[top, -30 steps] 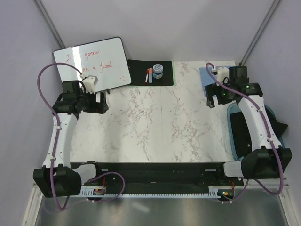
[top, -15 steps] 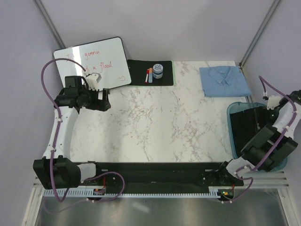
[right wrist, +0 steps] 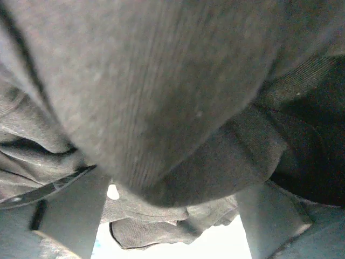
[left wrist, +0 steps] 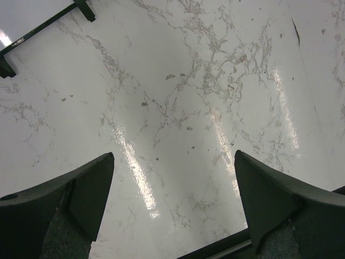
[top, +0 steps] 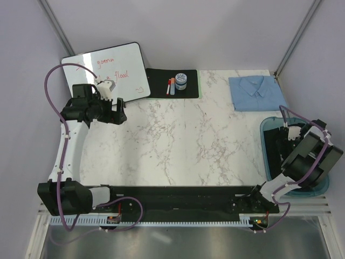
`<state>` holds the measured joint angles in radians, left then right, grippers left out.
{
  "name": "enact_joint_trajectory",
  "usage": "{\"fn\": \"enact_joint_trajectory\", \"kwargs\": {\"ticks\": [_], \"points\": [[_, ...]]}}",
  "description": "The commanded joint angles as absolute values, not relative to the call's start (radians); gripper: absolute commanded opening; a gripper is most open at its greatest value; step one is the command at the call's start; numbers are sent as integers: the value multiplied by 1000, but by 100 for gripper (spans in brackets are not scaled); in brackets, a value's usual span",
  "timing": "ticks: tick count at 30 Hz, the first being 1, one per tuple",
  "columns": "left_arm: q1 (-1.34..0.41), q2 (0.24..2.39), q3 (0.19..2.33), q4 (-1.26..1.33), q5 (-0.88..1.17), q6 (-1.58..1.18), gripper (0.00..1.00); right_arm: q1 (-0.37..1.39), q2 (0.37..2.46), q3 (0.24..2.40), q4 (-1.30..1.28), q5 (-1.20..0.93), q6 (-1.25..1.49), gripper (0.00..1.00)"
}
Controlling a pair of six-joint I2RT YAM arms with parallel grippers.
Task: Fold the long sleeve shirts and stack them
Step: Grab the shirt from the pile, then move the shirt to the center of the board
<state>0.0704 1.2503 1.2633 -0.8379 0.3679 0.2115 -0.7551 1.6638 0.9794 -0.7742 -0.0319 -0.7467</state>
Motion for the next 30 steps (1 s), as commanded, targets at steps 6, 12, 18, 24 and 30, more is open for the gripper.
{"fn": "enact_joint_trajectory", "kwargs": {"ticks": [6,12,18,24,30], "points": [[69,1262,1350,-865,382,242,100,-753,1608,1026,-944,-222,-746,12],[69,1276,1390,-873,388,215,100,-750,1418,1438,-1247,-545,-668,0],[68,1269,1420,-873,385,190,99,-662,1390,1853,-1396,-790,-542,0],[69,1249,1456,-876,376,175,100,-166,1310,1838,-1220,-778,-319,0],[68,1239,1453,-907,432,216,100,299,1347,1611,-1226,-373,-426,98]]}}
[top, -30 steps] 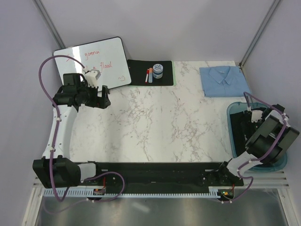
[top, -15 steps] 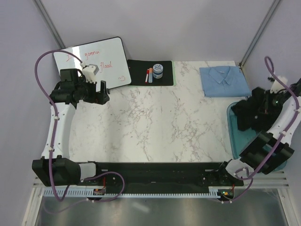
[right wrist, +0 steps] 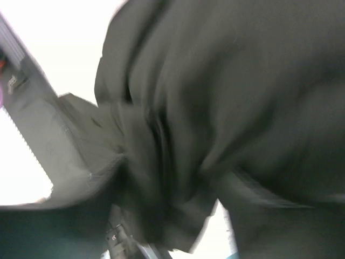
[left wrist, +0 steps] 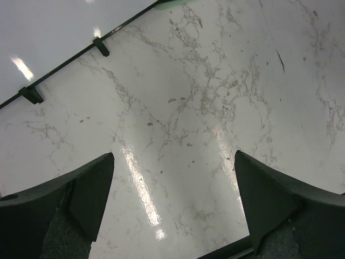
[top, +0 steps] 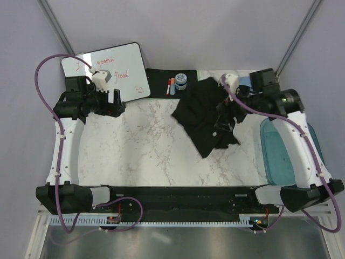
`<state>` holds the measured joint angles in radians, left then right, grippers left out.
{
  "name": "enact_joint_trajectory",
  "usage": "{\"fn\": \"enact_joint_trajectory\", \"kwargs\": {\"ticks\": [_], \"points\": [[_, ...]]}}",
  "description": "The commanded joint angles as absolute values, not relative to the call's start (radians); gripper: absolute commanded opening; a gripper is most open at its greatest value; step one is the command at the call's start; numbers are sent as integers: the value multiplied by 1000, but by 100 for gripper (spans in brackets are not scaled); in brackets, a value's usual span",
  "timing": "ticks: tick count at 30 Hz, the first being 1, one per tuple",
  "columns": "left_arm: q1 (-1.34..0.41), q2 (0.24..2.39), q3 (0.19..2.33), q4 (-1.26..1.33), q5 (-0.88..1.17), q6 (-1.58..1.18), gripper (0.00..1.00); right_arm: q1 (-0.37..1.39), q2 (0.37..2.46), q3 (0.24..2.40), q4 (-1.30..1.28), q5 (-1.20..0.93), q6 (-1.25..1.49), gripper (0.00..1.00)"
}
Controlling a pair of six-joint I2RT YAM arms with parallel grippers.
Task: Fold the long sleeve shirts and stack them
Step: Move the shirt to the center of the board
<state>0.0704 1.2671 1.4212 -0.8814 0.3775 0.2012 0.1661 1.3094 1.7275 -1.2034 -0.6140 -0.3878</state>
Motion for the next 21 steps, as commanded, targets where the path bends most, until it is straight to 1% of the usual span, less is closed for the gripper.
{"fn": "enact_joint_trajectory", "kwargs": {"ticks": [1,3,4,6,7,8,9,10,11,12,13,14,15,16,18,20,21], "points": [[67,1236,1448,-911,469,228,100,299,1367,1576,-1236,-365,-446,98],[69,1227,1419,-923,527,286,100,299,1368,1554,-1240,-377,-436,98],[68,1210,1402,-923,595,311,100,299,1362,1514,-1224,-388,-420,98],[46,1187,1335,-920,661,406,100,299,1330,1451,-1152,-412,-347,98],[11,1166,1310,-917,682,437,100,298,1322,1374,-1132,-438,-330,98],[-52,1157,1255,-908,675,469,100,298,1324,1330,-1102,-463,-313,98],[-98,1148,1226,-879,654,515,100,298,1325,1243,-1083,-483,-273,98],[-203,1137,1168,-861,591,535,100,298,1331,1202,-1057,-514,-256,96],[-260,1125,1142,-838,562,557,100,298,1330,1165,-1007,-517,-250,95],[-315,1118,1115,-813,525,584,100,293,1328,1126,-982,-491,-249,93],[-416,1118,1073,-749,458,592,100,288,1335,1114,-959,-445,-236,90],[-457,1121,1054,-715,434,601,100,285,1342,1105,-921,-437,-230,88],[-494,1127,1037,-680,414,623,99,278,1357,1098,-902,-431,-219,83],[-556,1138,1013,-598,381,630,99,275,1393,1100,-887,-433,-207,81],[-616,1199,1009,-531,356,643,99,270,1439,1120,-850,-436,-196,73],[-693,1256,1038,-489,386,653,97,262,1512,1137,-809,-443,-173,67],[-719,1311,1048,-474,393,643,97,256,1538,1162,-801,-454,-169,66]]}}
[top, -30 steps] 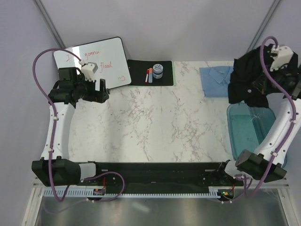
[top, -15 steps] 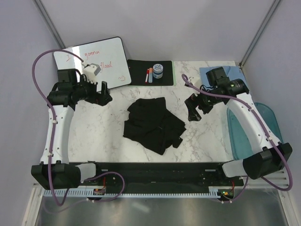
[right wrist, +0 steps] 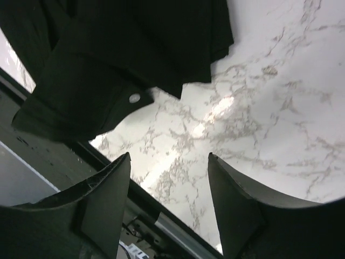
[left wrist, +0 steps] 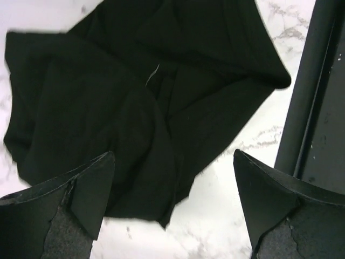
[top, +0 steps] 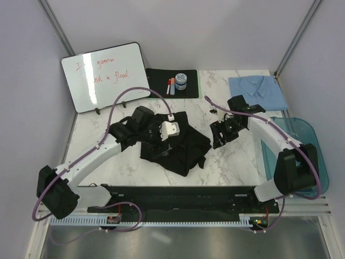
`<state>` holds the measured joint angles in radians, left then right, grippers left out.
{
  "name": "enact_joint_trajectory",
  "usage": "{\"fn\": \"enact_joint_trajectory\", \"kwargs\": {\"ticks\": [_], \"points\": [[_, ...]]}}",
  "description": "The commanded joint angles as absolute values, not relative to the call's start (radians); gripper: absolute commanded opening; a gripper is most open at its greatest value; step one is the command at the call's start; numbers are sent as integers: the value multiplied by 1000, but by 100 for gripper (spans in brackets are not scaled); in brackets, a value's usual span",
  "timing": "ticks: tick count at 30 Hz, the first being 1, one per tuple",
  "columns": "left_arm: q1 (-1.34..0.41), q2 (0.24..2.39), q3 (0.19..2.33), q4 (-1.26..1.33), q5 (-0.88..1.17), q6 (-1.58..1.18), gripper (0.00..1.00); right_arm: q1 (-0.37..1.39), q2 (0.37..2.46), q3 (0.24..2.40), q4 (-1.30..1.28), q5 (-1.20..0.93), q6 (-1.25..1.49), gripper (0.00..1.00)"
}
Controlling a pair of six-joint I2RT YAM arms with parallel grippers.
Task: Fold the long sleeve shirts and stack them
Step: Move the shirt to the center of the board
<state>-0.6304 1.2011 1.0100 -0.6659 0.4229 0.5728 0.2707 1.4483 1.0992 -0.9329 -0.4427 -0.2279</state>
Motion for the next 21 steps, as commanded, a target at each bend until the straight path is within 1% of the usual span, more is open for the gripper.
{"fn": "enact_joint_trajectory", "kwargs": {"ticks": [1,2,3,5,6,8,9,11,12,14,15,16,17,18,19,20,21], "points": [[-768,1337,1064,-438,393,631,97,256,1593,1178,-796,-465,-163,66],[-785,1363,1077,-430,391,614,97,253,1615,1193,-799,-494,-161,64],[-799,1420,1087,-420,385,611,97,253,1635,1216,-799,-500,-161,63],[-821,1474,1104,-372,301,604,97,253,1670,1224,-787,-506,-158,64],[-821,1497,1106,-345,210,601,96,253,1684,1223,-781,-511,-155,64],[-808,1545,1088,-266,122,604,96,253,1700,1216,-759,-526,-149,69],[-802,1555,1077,-244,57,609,96,255,1713,1207,-752,-534,-146,69],[-796,1591,1054,-227,5,638,95,258,1735,1195,-720,-531,-147,67],[-793,1601,1051,-229,-74,647,82,261,1761,1184,-710,-520,-150,65],[-766,1594,1042,-238,-123,652,66,273,1793,1178,-692,-506,-153,57],[-743,1579,1042,-265,-132,646,53,278,1822,1175,-690,-502,-153,54],[-686,1563,1045,-290,-126,641,47,278,1830,1170,-678,-483,-150,53],[-652,1525,1046,-316,-117,649,42,279,1836,1164,-669,-477,-149,48],[-619,1505,1046,-348,-97,656,27,281,1844,1158,-664,-465,-147,45],[-544,1479,1037,-385,-91,661,19,279,1850,1157,-655,-444,-143,40],[-501,1454,1031,-405,-83,669,10,279,1856,1157,-655,-437,-146,31],[-455,1403,1025,-417,-52,675,2,279,1867,1158,-655,-430,-146,23]]}}
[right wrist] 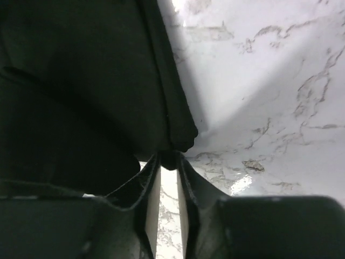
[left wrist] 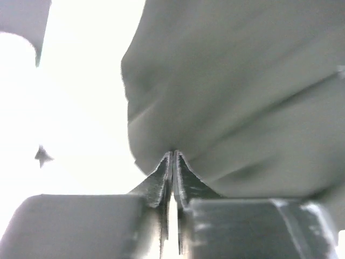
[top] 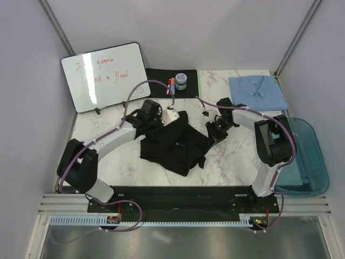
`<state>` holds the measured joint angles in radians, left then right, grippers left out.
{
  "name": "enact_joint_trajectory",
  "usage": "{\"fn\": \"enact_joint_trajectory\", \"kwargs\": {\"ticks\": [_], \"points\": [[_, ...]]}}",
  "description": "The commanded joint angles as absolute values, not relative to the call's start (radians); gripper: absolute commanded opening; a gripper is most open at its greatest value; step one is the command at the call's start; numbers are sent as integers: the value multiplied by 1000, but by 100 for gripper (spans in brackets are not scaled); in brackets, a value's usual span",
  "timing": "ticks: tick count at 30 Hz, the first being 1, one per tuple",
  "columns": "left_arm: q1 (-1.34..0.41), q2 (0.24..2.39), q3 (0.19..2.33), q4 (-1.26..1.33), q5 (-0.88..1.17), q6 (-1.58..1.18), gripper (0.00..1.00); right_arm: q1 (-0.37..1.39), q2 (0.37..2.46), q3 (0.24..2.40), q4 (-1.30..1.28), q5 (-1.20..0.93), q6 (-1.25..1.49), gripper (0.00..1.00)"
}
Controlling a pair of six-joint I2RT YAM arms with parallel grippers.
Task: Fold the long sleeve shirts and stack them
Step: Move the shirt to the center of the board, then flatten the shirt out
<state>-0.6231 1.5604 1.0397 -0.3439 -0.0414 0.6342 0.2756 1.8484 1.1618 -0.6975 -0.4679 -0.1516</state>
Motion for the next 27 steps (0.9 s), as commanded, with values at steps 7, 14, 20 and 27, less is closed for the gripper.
{"fn": "enact_joint_trajectory", "kwargs": {"ticks": [7,14,20,27], "points": [[-296,1223,1021,-561,280,652,6,279,1845,1149,-650,-448,-138,0],[-664,1391,1061,-462,174,535,93,278,1804,1123,-649,-460,-137,0],[-775,1675,1155,-431,6,525,90,258,1778,1083,-649,-436,-146,0],[-545,1484,1120,-434,-39,457,32,256,1721,1035,-660,-385,-166,0]]}}
